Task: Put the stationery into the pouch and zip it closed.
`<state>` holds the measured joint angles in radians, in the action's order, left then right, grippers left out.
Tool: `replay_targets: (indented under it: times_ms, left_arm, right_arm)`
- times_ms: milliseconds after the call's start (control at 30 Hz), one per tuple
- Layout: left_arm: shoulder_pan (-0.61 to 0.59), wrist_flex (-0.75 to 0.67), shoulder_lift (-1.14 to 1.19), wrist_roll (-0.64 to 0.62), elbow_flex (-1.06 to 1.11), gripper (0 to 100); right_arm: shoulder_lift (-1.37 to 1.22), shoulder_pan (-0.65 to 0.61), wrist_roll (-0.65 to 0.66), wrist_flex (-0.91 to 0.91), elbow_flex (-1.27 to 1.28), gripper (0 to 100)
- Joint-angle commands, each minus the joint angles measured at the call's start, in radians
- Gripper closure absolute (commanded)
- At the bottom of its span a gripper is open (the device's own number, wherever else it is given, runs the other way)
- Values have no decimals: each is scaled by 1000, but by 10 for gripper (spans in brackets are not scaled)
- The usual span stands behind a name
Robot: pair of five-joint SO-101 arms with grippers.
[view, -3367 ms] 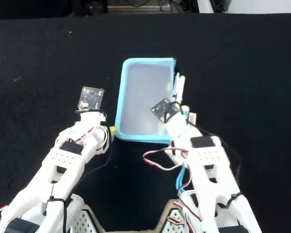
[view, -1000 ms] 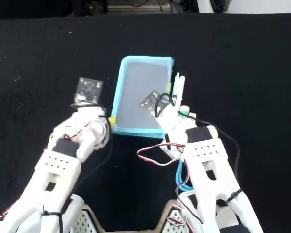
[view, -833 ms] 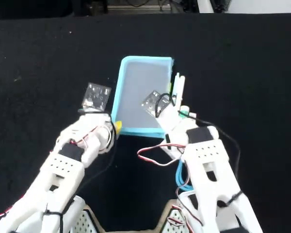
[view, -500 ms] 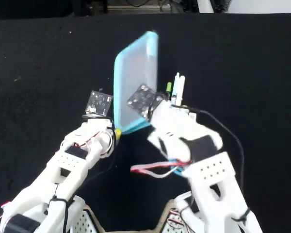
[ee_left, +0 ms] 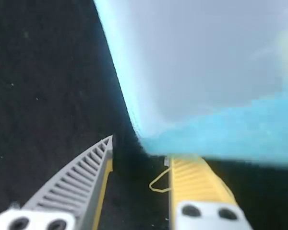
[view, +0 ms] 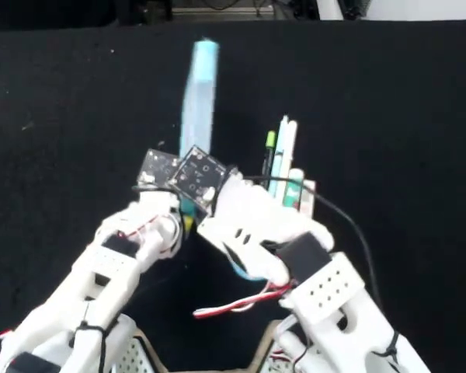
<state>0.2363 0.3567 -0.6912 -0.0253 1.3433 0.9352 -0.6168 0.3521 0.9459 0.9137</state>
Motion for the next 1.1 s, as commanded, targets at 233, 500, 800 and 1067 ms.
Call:
replay_targets:
  times_ms: [233,500,800,1067]
  left_arm:
    - [-189,129,-176,5,22,816]
    - [-321,272,-256,11,22,816]
    - [-361,302,-353,12,76,816]
    - [-641,302,-456,63,-8,815]
  right_arm:
    - [28,-140,-11,-232,79,988]
    - [-16,-236,-11,-341,64,988]
    - [-274,-232,-11,-445,-27,988]
    - [-168,-230,-5,-275,1,988]
